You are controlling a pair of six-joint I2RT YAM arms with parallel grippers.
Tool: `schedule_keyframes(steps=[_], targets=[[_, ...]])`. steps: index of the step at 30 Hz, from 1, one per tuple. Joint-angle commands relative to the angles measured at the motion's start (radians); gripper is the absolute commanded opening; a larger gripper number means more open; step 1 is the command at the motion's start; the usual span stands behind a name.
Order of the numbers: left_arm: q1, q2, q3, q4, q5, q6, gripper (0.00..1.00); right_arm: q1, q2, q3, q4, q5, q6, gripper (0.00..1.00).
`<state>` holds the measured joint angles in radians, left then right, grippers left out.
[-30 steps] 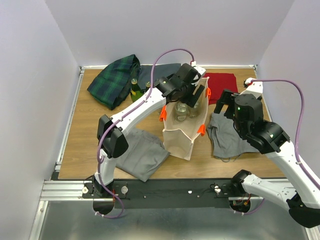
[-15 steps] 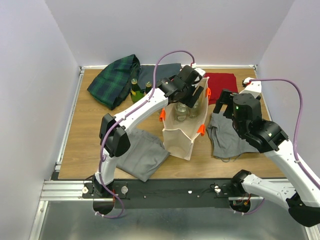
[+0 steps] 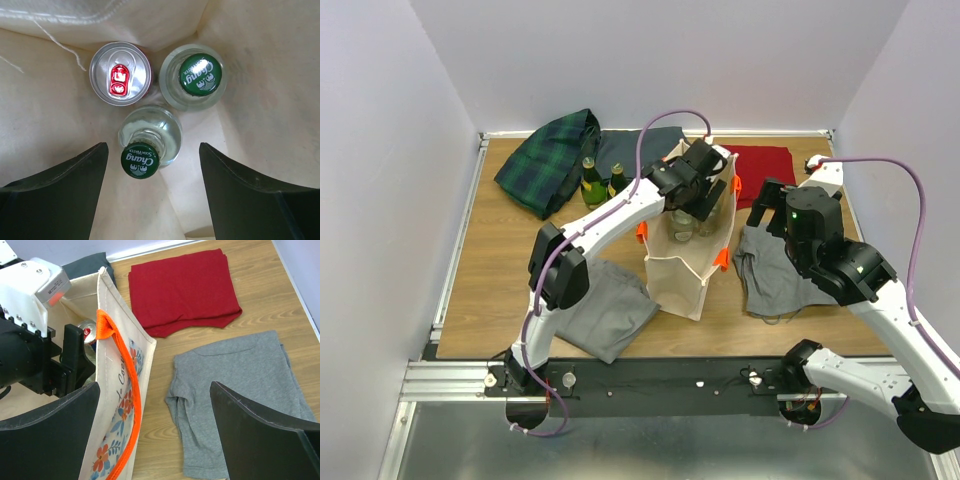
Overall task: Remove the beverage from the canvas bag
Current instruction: Take out the drink from the canvas bag.
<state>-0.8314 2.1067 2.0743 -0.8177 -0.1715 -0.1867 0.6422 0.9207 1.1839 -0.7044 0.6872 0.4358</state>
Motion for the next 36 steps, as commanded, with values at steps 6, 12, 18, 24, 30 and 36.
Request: schedule_keyframes(steps=[6, 12, 18, 24, 30, 36], targets=[[-0.002, 0.022, 0.043, -0.032, -0.014, -0.023, 0.79, 0.005, -0.014, -0.013, -0.006, 0.037, 0.003, 1.00], [0.002, 0.035, 0.064, -0.049, -0.026, -0.033, 0.67, 0.005, -0.014, -0.013, -0.004, 0.040, 0.001, 1.00], [0.003, 0.036, 0.061, -0.052, -0.026, -0.033, 0.67, 0.005, -0.016, -0.017, -0.004, 0.040, 0.001, 1.00], [0.005, 0.045, 0.066, -0.058, -0.026, -0.031, 0.67, 0.005, -0.017, -0.017, -0.004, 0.040, 0.003, 1.00], [0.005, 0.049, 0.064, -0.052, -0.026, -0.036, 0.63, 0.005, -0.013, -0.015, -0.003, 0.038, 0.001, 1.00], [0.008, 0.052, 0.064, -0.052, -0.033, -0.036, 0.61, 0.005, -0.011, -0.013, -0.003, 0.038, 0.000, 1.00]])
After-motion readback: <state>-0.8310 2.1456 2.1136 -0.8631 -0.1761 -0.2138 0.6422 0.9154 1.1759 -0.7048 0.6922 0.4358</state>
